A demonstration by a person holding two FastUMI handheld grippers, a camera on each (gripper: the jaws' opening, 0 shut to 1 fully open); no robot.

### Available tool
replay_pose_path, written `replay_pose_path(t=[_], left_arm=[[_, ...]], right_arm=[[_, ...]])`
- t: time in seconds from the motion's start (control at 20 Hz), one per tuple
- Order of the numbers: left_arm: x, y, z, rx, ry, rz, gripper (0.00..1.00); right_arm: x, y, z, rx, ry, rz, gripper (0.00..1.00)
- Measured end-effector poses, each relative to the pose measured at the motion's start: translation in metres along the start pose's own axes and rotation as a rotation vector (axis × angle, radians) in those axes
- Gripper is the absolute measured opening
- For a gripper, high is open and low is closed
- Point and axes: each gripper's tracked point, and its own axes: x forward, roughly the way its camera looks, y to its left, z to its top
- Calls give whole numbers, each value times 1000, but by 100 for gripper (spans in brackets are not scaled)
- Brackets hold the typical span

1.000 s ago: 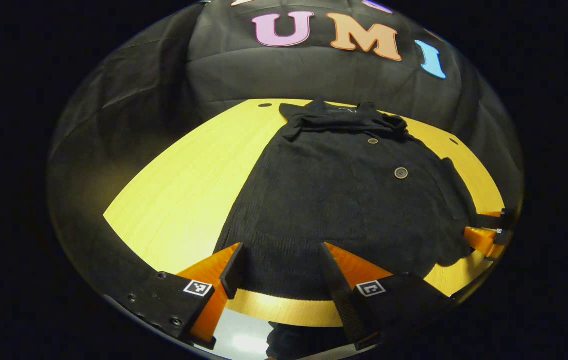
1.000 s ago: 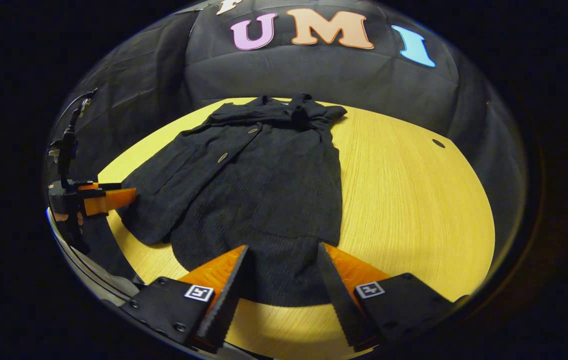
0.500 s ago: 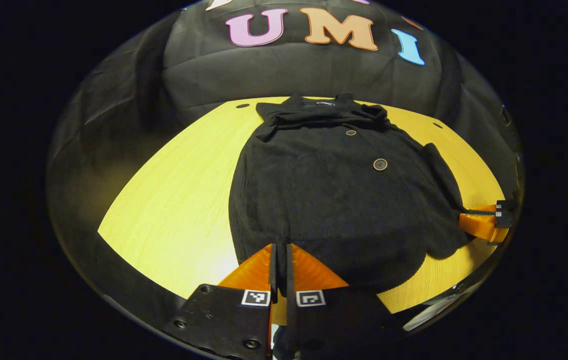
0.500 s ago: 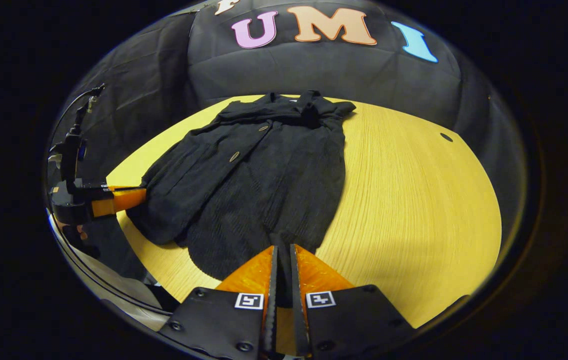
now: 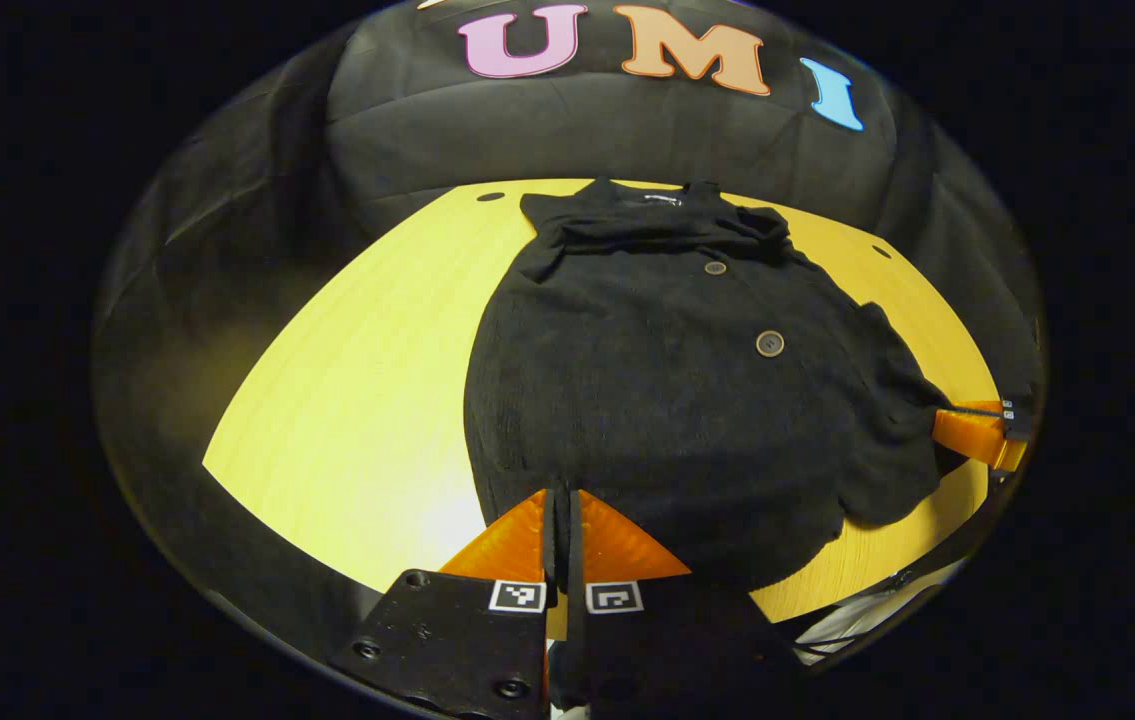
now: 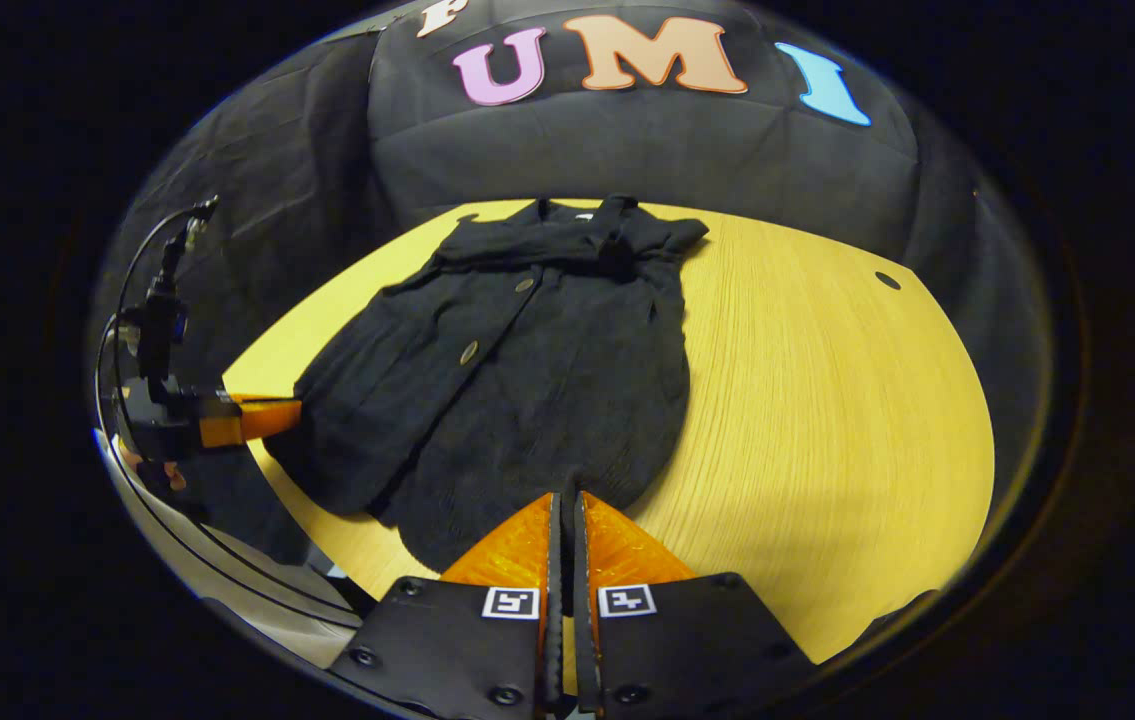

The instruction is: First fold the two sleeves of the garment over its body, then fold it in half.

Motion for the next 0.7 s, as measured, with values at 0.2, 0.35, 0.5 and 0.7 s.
replay_pose_path(t=[0.2,0.35,0.5,0.7], left_arm=[[2,7,57,-26,-74,20,0],[15,3,114,-68,-164,-2,0],[50,-4,168,-55,-227,-25,0],[99,-12,234,-80,-282,-56,0]], right_arm=[[-2,-16,51,51,-61,-19,7],[15,-21,101,91,-119,-9,7],[39,-31,151,63,-163,-15,7],[79,-41,216,11,-205,-27,7]])
